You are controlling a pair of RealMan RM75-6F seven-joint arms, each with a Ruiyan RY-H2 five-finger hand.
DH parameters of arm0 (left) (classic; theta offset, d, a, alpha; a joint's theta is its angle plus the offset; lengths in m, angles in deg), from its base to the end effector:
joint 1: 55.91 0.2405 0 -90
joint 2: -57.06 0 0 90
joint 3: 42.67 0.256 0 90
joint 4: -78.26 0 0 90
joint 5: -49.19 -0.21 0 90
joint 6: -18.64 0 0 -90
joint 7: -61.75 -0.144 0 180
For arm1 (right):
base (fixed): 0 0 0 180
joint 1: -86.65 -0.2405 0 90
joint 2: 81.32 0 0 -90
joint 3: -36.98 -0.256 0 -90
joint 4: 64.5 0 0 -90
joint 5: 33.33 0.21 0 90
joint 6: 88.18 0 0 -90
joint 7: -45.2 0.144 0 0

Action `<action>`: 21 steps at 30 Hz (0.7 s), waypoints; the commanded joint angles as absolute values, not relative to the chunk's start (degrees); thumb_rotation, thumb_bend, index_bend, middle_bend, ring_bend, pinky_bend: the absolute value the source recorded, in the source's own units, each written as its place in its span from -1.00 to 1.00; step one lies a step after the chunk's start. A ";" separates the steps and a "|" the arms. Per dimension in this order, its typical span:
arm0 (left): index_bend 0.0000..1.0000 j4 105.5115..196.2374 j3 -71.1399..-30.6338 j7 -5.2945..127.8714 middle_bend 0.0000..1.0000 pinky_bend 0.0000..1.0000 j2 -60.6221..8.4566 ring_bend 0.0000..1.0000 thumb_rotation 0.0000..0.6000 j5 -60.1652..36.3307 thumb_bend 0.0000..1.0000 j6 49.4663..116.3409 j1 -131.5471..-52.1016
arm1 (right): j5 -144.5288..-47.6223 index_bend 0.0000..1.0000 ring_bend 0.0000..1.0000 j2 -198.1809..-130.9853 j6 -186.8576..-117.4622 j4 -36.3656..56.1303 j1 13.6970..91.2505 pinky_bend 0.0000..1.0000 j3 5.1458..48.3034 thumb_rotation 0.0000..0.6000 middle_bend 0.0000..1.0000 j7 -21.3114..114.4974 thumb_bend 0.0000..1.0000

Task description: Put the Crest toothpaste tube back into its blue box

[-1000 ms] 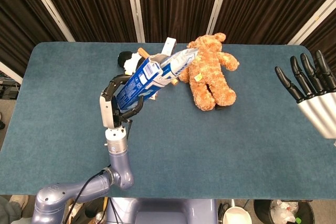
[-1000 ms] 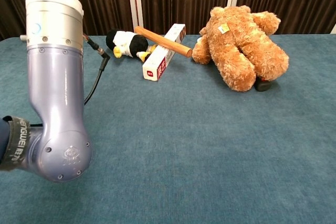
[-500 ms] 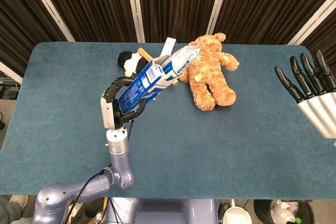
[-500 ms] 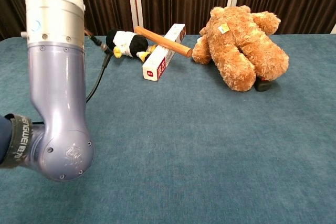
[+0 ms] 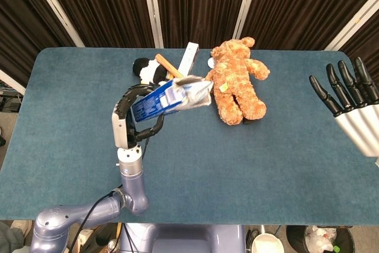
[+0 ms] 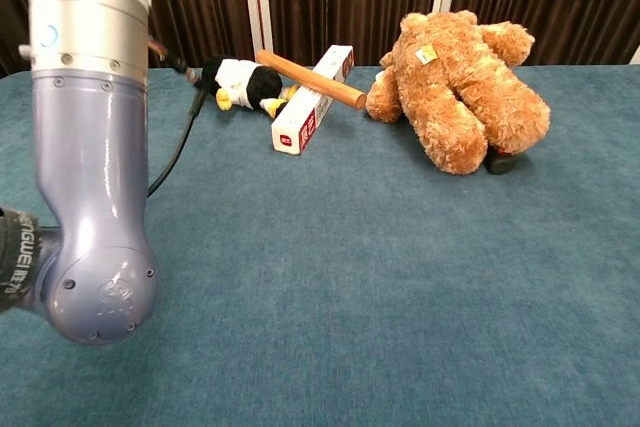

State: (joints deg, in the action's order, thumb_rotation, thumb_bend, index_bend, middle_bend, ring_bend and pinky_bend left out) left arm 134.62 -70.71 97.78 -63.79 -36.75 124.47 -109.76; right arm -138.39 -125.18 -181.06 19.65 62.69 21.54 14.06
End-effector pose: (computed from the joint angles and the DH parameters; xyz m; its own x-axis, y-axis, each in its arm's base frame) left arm -0.0145 0.3355 0.0087 -0.7952 -0.0714 0.6021 0.4334 -0.7614 0.4821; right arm -0.1812 -0.2869 0.3015 0.6849 0.7231 0.0893 -0.0642 -0.0622 0.9960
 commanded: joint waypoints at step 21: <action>-0.01 130.95 -66.61 95.53 0.29 0.46 -60.55 0.17 1.00 -37.35 0.26 120.23 -106.65 | -138.55 -1.00 -0.80 -126.20 -180.36 20.08 62.48 -0.87 21.93 1.00 -0.59 13.39 -0.19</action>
State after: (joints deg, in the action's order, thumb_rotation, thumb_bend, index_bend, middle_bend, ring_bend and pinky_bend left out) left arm 131.18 -67.67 96.53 -61.48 -36.90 121.10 -107.27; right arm -138.59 -126.18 -180.34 20.07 62.45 21.92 13.37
